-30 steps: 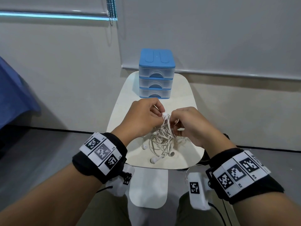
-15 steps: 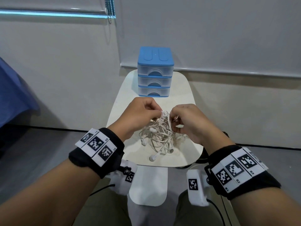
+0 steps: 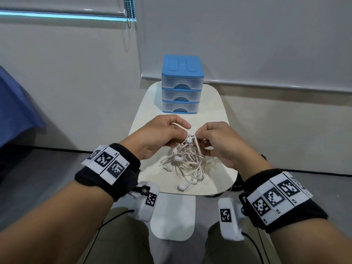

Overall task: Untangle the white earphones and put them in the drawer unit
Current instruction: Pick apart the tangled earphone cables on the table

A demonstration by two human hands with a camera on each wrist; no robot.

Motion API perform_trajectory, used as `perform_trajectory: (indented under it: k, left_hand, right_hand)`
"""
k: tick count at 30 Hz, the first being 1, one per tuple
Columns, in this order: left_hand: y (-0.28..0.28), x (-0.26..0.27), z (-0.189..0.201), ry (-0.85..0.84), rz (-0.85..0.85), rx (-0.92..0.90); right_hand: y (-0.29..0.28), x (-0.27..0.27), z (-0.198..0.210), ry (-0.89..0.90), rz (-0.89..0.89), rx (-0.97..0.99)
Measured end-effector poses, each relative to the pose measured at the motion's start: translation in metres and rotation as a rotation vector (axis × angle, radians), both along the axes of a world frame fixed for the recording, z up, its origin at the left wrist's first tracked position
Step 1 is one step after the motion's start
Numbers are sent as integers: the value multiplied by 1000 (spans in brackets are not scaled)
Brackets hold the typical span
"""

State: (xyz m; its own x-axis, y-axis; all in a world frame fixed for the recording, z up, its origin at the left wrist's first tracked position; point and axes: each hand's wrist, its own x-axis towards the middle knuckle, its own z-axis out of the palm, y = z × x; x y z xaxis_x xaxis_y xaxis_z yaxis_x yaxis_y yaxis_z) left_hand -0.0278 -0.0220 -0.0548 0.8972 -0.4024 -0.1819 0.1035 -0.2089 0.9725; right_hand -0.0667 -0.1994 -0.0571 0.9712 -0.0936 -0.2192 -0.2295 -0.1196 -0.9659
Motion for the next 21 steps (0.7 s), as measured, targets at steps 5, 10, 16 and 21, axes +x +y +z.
perform_trajectory:
  k: [5, 10, 16, 21]
  left_hand:
    - [2, 2, -1, -23, -17, -19]
    - [2, -4, 9, -187, -172, 276]
    - [-4, -3, 16, -259, -198, 277]
    - [1, -2, 13, -354, -183, 314]
  right_hand:
    - [-4, 0, 1, -3, -11, 9]
    - [-6, 3, 0, -28, -98, 34]
    - [-7, 3, 4, -50, -45, 4]
    - [-8, 5, 6, -62, -40, -47]
